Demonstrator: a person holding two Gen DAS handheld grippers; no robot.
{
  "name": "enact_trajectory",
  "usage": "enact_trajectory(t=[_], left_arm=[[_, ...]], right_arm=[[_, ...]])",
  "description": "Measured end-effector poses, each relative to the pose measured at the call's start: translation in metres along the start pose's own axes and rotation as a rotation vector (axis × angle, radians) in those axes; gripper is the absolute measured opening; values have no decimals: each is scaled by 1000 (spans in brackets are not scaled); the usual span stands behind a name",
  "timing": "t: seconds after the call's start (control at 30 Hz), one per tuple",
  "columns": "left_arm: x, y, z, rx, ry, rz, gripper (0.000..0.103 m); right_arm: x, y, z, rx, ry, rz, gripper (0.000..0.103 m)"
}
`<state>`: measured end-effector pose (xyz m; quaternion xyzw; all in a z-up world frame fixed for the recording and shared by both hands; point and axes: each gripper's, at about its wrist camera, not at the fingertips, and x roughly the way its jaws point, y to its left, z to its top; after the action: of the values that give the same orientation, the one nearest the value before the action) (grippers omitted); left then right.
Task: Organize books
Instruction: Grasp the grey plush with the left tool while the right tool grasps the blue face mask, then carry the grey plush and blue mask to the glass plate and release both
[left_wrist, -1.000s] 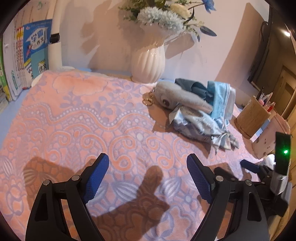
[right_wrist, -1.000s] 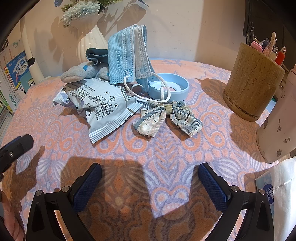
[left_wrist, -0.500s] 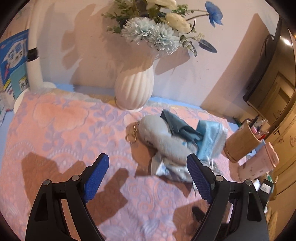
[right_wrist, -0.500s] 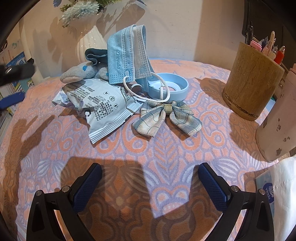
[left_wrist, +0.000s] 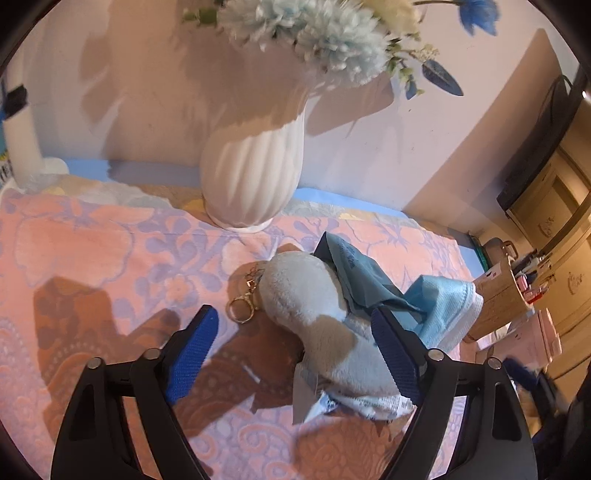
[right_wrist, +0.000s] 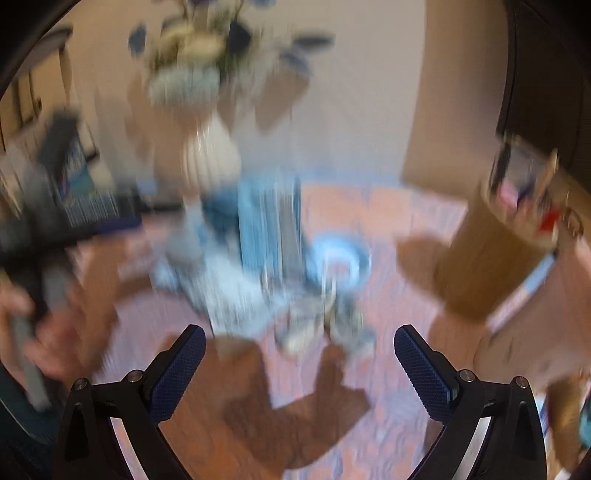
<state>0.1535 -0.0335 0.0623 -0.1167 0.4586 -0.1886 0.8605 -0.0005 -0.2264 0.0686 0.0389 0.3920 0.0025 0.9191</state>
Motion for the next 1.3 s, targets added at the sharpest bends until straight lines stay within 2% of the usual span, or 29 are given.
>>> enact_trajectory(t=[0.1,0.2,0.3,0.37,0.43,0.47,0.53,0.57,0.6,0.7,0.87,1.1,1.2,1.3], left_arm=[[11,2,3,-18,21,-12,76],[22,3,6,-34,41,-23,76],[34,5,7,-65,60,-34,76],[41,5,6,-76,72,-45,71],[46,4,6,-88,79,-75,65],[47,3,6,-89,77,-92,56],[44,-1,6,-70,67,-87,54],[43,-3,5,-52,56,-83,50],[40,-6,4,-34,40,-80,49],[28,-6,2,-17,14,-80,48],[-13,-11,-10,19,-63,-101,48],[-84,-34,-40,164,-177,-17,48],[-102,-42,-64,281,-153,66,50],[-102,-34,-93,303,-75,31,50]], right_arm=[[10,-1,28,27,-10,-10,102],[22,1,43,40,-34,31,99],[35,8,54,29,-28,34,89],[46,11,60,17,-22,28,87],[58,13,61,17,-14,27,77],[61,11,62,20,-12,46,71],[66,9,60,25,-4,60,56],[68,8,60,28,5,62,43],[69,7,59,32,14,69,36],[64,2,57,53,7,97,30],[28,-6,52,89,-39,104,29],[-37,2,34,55,-110,101,29],[-63,10,18,28,-117,107,29],[-76,19,0,-10,-88,90,29]])
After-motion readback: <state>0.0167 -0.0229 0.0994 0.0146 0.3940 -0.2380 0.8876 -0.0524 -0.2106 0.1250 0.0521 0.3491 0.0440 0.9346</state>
